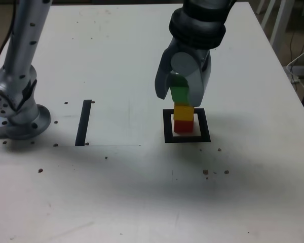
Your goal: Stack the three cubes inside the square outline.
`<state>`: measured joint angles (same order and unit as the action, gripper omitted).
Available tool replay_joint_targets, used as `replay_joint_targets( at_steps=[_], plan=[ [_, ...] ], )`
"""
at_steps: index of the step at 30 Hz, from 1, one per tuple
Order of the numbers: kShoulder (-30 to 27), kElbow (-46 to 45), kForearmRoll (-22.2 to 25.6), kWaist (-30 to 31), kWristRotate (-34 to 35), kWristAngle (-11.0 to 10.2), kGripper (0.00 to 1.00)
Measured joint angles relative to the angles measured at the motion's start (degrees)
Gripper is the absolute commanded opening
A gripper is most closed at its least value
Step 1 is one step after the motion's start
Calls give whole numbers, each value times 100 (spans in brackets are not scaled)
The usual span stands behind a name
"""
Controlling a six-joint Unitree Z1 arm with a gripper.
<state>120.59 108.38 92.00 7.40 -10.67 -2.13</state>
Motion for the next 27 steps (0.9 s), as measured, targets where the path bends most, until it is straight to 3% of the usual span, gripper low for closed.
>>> replay_joint_targets(
  at_steps=[6, 7, 21, 27],
  plan=[
    [29, 4, 0, 2, 0, 9, 89],
    [32, 4, 0, 2, 0, 10, 93],
    [33, -4, -1, 3, 0, 0, 99],
    [-90, -4, -4, 4, 50, -213, 99]
  ],
)
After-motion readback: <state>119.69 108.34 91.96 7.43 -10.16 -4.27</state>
